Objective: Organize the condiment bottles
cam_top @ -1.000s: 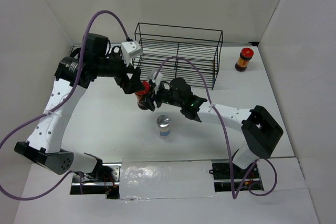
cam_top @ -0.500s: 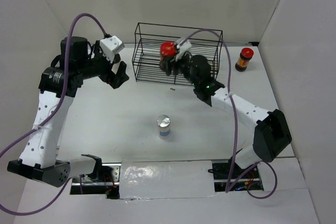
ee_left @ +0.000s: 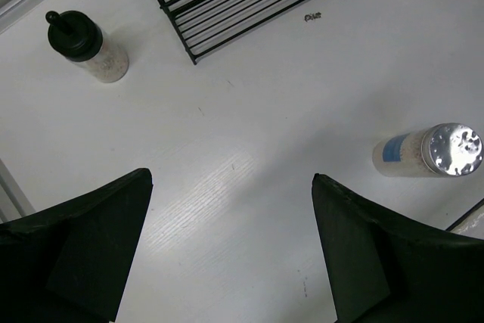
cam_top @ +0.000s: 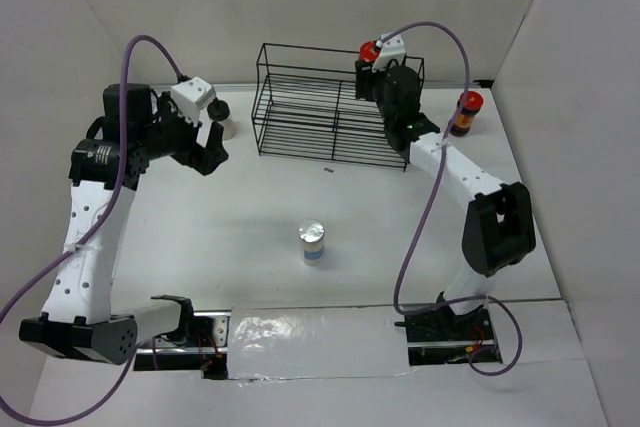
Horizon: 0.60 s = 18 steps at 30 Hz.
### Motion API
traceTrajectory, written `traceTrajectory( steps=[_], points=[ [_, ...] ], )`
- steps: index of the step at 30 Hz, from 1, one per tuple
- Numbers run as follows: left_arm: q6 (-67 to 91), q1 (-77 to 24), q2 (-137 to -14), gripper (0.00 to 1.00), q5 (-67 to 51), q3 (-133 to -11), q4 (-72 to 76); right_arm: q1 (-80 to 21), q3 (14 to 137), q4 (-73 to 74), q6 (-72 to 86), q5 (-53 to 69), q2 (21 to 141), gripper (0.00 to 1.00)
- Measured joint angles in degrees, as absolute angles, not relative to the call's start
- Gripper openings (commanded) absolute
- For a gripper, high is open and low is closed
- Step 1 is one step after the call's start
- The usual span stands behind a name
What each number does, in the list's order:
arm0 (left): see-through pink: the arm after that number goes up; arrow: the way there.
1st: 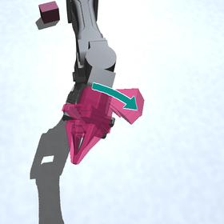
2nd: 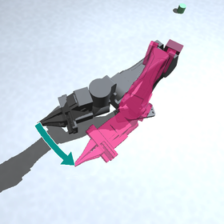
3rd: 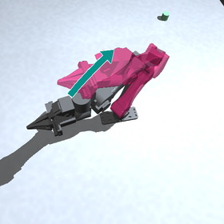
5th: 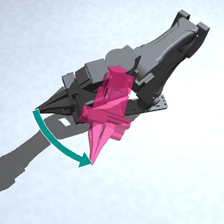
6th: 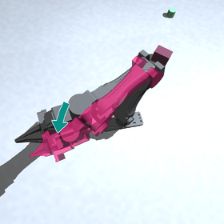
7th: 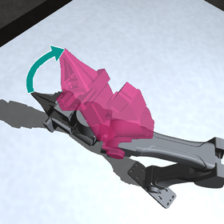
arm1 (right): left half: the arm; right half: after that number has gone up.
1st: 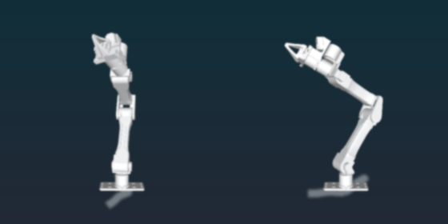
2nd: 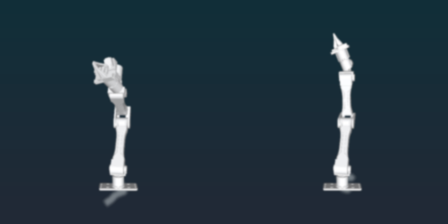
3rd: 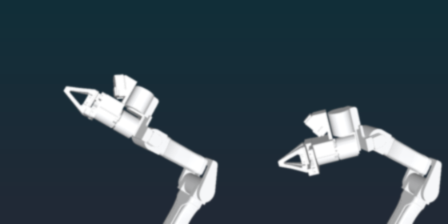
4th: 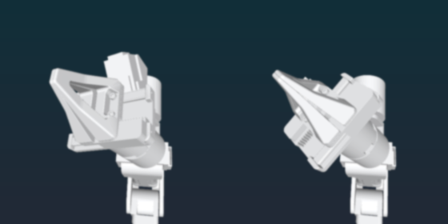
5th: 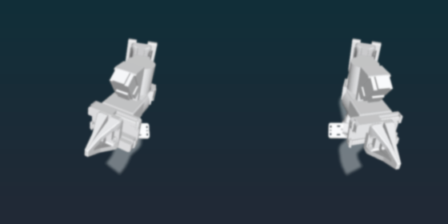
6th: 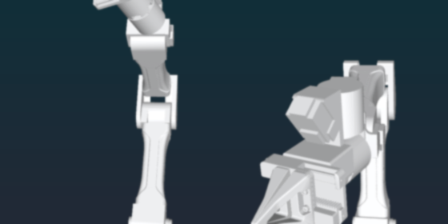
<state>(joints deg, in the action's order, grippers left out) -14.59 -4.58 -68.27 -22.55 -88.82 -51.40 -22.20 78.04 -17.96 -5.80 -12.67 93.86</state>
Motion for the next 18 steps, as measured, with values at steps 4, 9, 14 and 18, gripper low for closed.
traceTrajectory(
  steps=[4,9,14,18],
  points=[
    [-14.59,-2.90,-67.53,0.99,-23.03,-86.91,-51.20,-22.06,78.41,-15.70,-4.84,-12.40,97.86,0.00],
    [-14.59,-1.02,-67.07,0.99,-23.94,-85.80,-50.89,-21.80,78.37,-14.83,-2.74,-12.45,99.81,0.00],
    [-14.63,0.64,-67.02,0.99,-25.04,-85.71,-50.68,-21.47,78.28,-15.31,-1.19,-12.45,101.25,0.00],
    [-14.63,2.11,-66.85,0.99,-25.61,-84.84,-50.13,-21.10,76.66,-16.01,0.51,-12.21,101.73,0.00]
  ],
)
